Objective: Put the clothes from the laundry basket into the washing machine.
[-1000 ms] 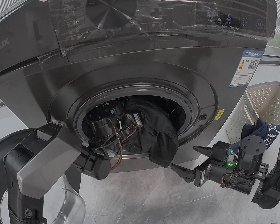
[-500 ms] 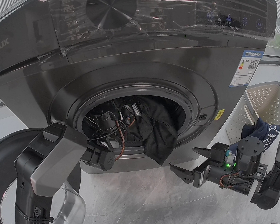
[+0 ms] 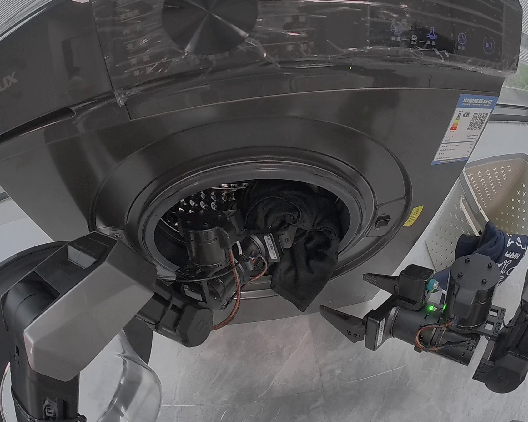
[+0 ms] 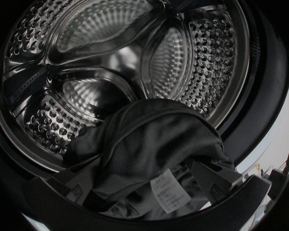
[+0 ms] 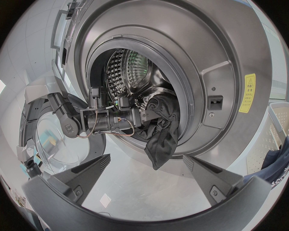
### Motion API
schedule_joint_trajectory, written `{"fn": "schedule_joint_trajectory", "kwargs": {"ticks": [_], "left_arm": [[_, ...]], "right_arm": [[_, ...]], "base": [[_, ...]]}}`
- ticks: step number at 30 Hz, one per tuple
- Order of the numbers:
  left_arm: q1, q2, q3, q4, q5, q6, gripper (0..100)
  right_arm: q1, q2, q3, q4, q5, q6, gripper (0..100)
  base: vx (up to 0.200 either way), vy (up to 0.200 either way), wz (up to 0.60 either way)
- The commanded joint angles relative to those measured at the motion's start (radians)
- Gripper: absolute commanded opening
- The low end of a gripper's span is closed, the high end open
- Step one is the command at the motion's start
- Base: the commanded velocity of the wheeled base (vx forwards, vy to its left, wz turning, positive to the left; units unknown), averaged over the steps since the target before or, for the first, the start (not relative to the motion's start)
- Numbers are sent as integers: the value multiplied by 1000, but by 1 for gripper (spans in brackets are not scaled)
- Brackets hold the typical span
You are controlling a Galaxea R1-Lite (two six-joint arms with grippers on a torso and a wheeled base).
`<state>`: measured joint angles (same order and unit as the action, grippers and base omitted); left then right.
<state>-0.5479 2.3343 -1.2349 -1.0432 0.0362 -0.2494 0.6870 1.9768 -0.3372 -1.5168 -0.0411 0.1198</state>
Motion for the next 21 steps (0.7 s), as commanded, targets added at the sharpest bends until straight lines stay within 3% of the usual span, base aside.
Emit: {"fn": "schedule_joint_trajectory", "kwargs": {"ticks": [1,2,3,14,20,21], "left_arm": [[-32,14,-3,17,-7,4,100],[-37,22,-5,18,-7,9,100],[-38,30,-8,20,-7,12,0],[-40,152,-181,23,28,18,0],[8,221,-417,23,160,32,0],[8,221,-417,23,160,32,0]], "right_arm": [[0,-10,-2,0,0,0,100],[0,-16,-2,0,0,-2,100],[0,-19,-2,0,0,-2,100],[-3,-26,-5,-2,0,-2,100],[-9,-19,-16,0,0,-2,100],[-9,-19,-16,0,0,-2,100]], "base": [[0,0,0],[0,0,0],[0,0,0],[0,0,0],[0,0,0],[0,0,0]]}}
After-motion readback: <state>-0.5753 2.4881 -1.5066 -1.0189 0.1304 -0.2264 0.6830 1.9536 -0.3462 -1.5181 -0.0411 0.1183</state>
